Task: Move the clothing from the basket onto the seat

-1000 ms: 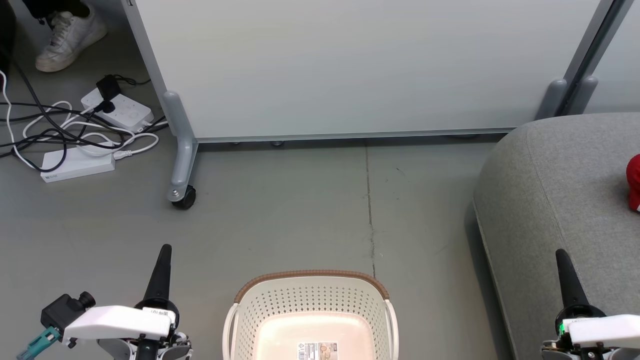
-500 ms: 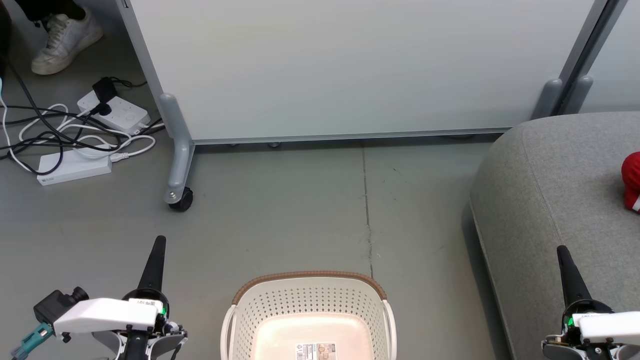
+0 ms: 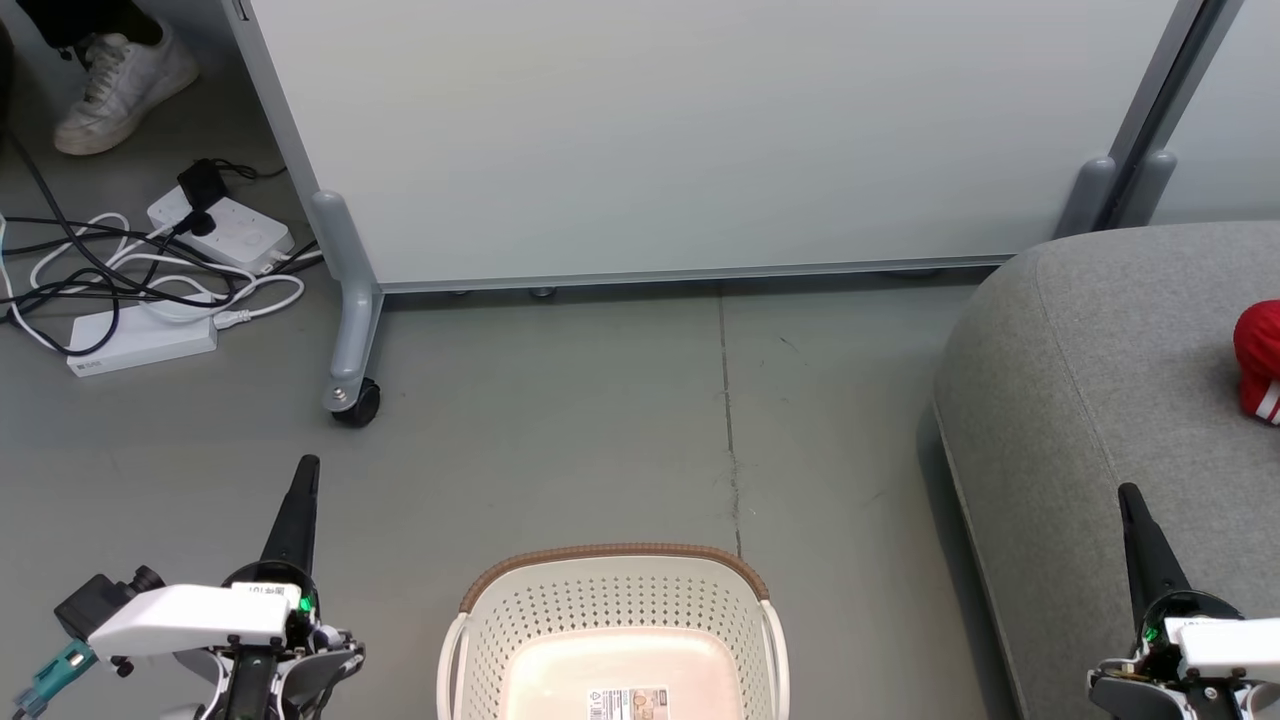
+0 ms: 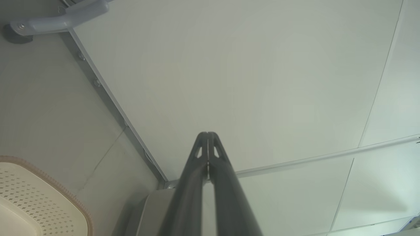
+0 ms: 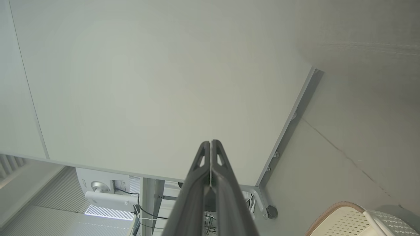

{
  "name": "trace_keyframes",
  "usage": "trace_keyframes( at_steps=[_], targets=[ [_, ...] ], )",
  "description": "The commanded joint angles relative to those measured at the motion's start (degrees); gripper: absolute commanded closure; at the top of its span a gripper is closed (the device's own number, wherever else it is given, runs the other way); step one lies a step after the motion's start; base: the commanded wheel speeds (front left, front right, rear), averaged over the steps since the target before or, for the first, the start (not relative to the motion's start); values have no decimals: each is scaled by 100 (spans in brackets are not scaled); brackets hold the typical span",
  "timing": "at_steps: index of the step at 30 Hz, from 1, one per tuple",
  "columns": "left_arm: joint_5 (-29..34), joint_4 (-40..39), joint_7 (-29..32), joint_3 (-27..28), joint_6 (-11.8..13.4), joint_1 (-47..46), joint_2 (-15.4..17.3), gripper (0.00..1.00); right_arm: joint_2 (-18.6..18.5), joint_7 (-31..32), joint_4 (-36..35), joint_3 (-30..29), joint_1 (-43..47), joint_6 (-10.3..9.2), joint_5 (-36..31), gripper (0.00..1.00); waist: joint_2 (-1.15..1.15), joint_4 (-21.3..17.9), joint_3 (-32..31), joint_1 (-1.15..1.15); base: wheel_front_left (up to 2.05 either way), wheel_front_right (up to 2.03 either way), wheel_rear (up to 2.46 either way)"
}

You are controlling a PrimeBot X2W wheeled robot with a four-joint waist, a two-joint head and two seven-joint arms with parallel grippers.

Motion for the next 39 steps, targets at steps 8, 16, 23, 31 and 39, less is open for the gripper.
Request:
trace_keyframes(
  at_steps=[8,16,23,31,39],
  targets=[
    [-406,1,132,104,-62,-211,49,100,-58,117,-15,-52,-99,13,452,100,0,-31,-9,0,0,0,0],
    [-719,20,220,164,-86,-262,53,100,-63,187,-10,-68,-123,13,776,100,0,-59,-18,0,0,0,0],
    [-957,39,301,214,-111,-307,56,100,-66,247,-8,-85,-149,14,1051,100,0,-84,-25,0,0,0,0],
    [-1048,46,340,239,-100,-327,50,100,-66,285,-4,-92,-151,14,1162,100,0,-97,-29,0,0,0,0],
    [-1035,47,352,250,-101,-328,40,100,-67,284,-3,-91,-151,14,1163,100,0,-97,-29,0,0,0,0]
  ],
)
